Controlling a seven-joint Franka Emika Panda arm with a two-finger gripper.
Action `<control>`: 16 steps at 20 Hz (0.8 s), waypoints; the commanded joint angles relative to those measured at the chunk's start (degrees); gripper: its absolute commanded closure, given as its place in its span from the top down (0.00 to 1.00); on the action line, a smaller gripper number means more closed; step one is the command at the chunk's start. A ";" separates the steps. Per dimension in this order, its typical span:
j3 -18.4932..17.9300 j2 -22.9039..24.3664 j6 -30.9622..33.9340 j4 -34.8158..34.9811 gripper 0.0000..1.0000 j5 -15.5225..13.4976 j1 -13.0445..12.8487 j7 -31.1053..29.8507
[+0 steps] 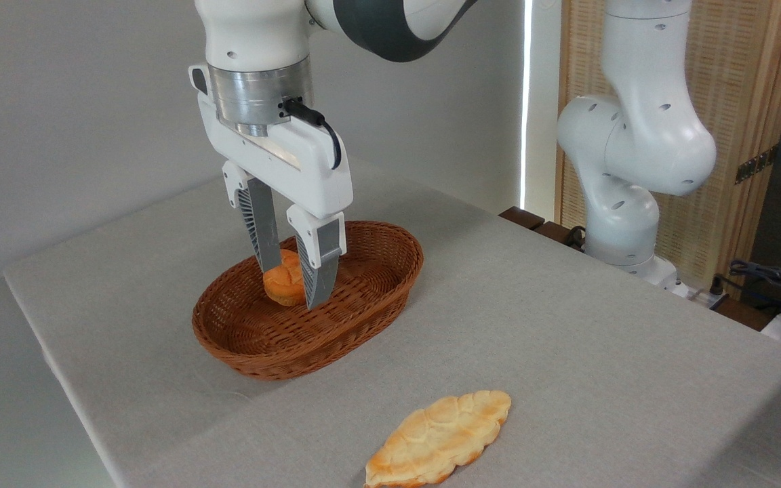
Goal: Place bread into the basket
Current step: 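Raise the gripper from the basket and move it over the golden bread slice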
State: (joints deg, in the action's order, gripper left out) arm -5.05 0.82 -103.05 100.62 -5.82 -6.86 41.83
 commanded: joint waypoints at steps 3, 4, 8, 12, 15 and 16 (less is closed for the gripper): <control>-0.49 0.23 3.37 -0.60 1.00 0.28 -0.26 0.70; -0.49 0.32 3.55 -0.60 1.00 0.37 -0.26 0.71; -0.58 0.23 3.82 0.27 1.00 0.37 -0.26 0.70; -2.94 -0.12 3.21 3.35 1.00 3.00 0.27 2.19; -5.14 -0.03 2.59 5.28 1.00 3.10 1.06 8.69; -6.54 0.14 2.50 6.68 1.00 3.18 1.06 9.40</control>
State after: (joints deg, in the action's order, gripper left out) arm -8.93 0.18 -100.00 104.68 -3.14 -5.87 47.81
